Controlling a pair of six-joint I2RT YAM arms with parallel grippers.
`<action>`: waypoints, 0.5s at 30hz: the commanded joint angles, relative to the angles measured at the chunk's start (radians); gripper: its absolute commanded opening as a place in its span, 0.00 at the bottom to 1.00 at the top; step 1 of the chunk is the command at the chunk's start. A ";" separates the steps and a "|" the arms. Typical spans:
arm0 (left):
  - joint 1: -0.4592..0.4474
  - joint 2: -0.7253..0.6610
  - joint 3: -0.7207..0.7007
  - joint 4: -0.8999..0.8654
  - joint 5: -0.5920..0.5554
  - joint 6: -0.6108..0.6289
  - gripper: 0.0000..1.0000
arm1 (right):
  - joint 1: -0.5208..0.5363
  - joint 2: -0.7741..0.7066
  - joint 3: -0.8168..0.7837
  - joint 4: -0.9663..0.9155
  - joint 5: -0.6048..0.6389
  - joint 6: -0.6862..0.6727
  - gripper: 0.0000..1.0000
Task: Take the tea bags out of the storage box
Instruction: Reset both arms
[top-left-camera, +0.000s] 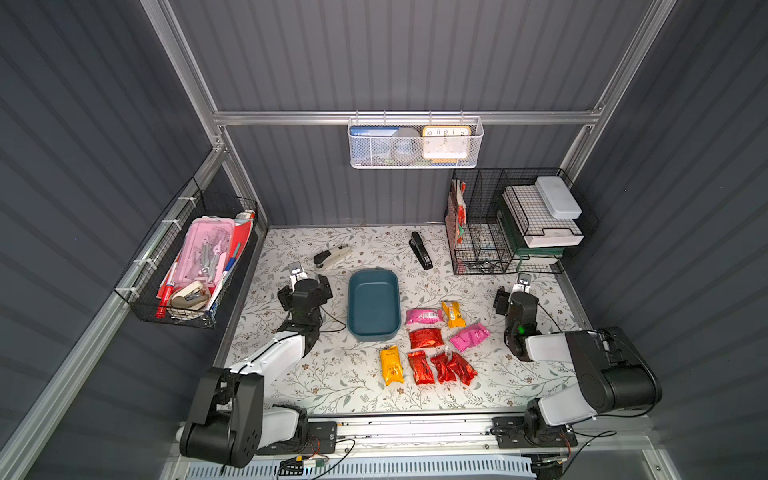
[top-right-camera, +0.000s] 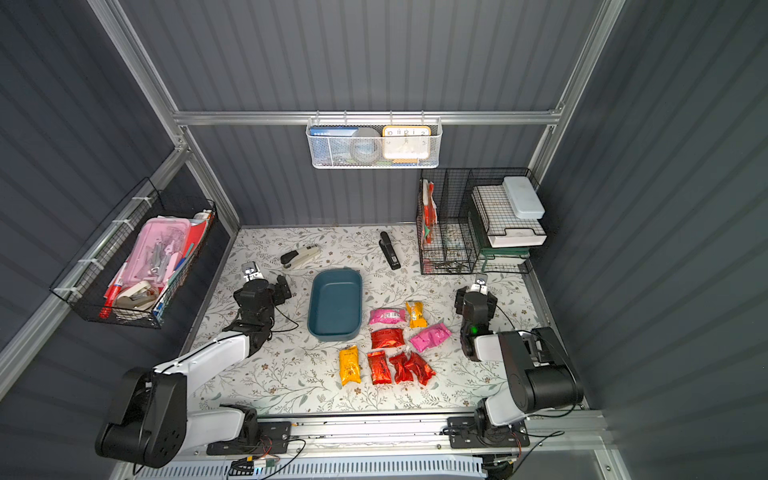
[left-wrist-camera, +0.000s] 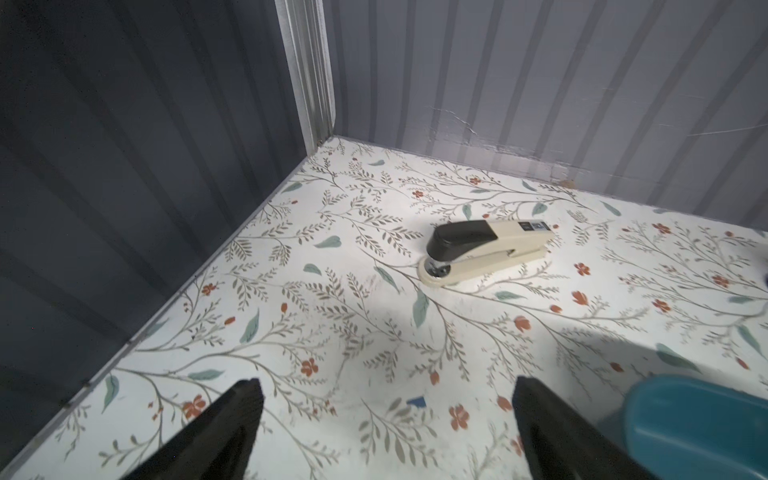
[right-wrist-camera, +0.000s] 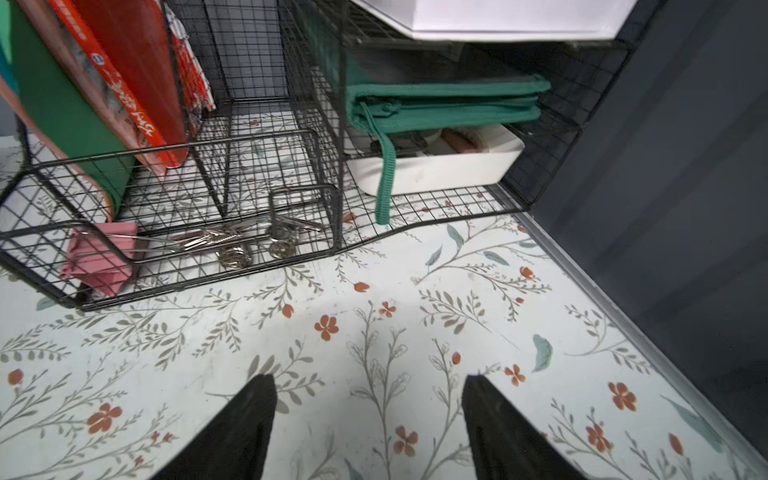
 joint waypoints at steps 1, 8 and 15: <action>0.037 0.088 -0.020 0.179 0.048 0.101 0.99 | -0.034 0.036 -0.014 0.146 -0.088 0.040 0.76; 0.040 0.163 -0.090 0.425 0.082 0.142 0.99 | -0.075 0.013 0.008 0.069 -0.141 0.079 0.77; 0.045 0.268 -0.130 0.643 0.201 0.169 0.99 | -0.077 0.043 -0.005 0.143 -0.147 0.071 0.78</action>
